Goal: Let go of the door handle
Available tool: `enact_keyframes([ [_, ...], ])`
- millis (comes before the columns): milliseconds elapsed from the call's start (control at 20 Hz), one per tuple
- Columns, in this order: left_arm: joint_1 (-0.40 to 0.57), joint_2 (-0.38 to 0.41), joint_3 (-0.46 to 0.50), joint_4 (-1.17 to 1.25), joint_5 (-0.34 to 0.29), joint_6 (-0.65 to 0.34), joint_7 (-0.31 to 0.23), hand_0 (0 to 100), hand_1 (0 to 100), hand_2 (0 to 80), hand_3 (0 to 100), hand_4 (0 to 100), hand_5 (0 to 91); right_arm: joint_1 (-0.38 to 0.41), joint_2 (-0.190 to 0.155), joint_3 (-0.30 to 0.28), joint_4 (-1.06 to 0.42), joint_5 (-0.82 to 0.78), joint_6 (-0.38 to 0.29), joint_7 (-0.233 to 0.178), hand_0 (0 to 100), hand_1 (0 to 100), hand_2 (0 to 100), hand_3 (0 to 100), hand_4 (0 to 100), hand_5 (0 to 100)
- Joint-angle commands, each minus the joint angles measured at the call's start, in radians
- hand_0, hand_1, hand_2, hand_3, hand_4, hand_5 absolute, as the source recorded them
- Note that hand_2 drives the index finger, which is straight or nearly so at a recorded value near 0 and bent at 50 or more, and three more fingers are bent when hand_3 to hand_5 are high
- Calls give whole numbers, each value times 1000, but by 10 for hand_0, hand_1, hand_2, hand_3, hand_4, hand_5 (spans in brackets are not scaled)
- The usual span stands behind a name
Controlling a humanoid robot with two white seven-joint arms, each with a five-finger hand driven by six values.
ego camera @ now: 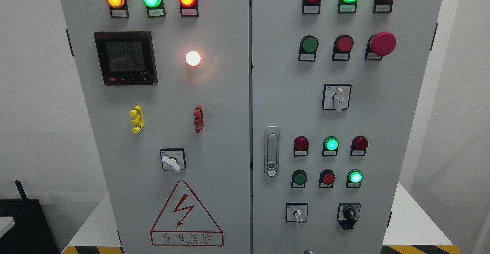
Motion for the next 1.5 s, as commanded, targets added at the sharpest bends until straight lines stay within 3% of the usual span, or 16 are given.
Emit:
enact_keyframes([
  [0, 0, 0, 11, 17, 0, 0, 1, 120, 389, 0, 0, 0, 0, -10, 6, -2, -6, 1, 0, -1, 400, 0, 0, 54, 0, 0],
  [251, 1, 0, 11, 17, 0, 0, 1, 120, 389, 0, 0, 0, 0, -10, 8, -2, -5, 7, -2, -4, 397, 0, 0, 80, 0, 0],
  [301, 0, 0, 11, 17, 0, 0, 1, 120, 389, 0, 0, 0, 0, -11, 8, 0, -5, 15, -5, -19, 395, 0, 0, 97, 4, 0],
  [351, 1, 0, 11, 17, 0, 0, 1, 120, 389, 0, 0, 0, 0, -20, 5, 4, -5, 53, -18, -51, 379, 14, 0, 164, 71, 0],
  [401, 0, 0, 11, 17, 0, 0, 1, 120, 389, 0, 0, 0, 0, -33, 2, 11, -5, 145, -31, -86, 365, 50, 0, 266, 211, 84],
  [451, 0, 0, 11, 17, 0, 0, 1, 120, 389, 0, 0, 0, 0, -39, 0, 14, -5, 272, -40, -109, 356, 77, 0, 339, 283, 139],
  [601, 0, 0, 11, 17, 0, 0, 1, 120, 389, 0, 0, 0, 0, -68, 3, 17, -5, 594, -58, -128, 360, 163, 0, 413, 363, 231],
  [702, 1, 0, 11, 17, 0, 0, 1, 120, 389, 0, 0, 0, 0, -105, 6, 29, 3, 766, -58, -171, 364, 214, 0, 517, 475, 430],
  [852, 0, 0, 11, 17, 0, 0, 1, 120, 389, 0, 0, 0, 0, -172, 9, 72, 40, 1030, -46, -197, 303, 267, 0, 631, 607, 685],
  [1002, 0, 0, 11, 17, 0, -1, 1, 120, 389, 0, 0, 0, 0, -238, 9, 110, 74, 1190, 11, -214, 248, 283, 0, 724, 664, 795],
  [1103, 0, 0, 11, 17, 0, -1, 1, 120, 389, 0, 0, 0, 0, -282, 11, 124, 106, 1216, 20, -220, 230, 285, 0, 934, 884, 974],
  [1153, 1, 0, 11, 17, 0, -1, 1, 120, 389, 0, 0, 0, 0, -305, 11, 127, 120, 1244, 37, -223, 228, 284, 0, 957, 911, 979],
  [1203, 1, 0, 11, 17, 0, -1, 1, 120, 389, 0, 0, 0, 0, -327, 12, 130, 132, 1270, 60, -222, 214, 278, 0, 1000, 1000, 991],
  [1453, 1, 0, 11, 17, 0, 0, 1, 120, 389, 0, 0, 0, 0, -379, 19, 152, 185, 1333, 121, -205, 192, 246, 0, 1000, 1000, 1000],
])
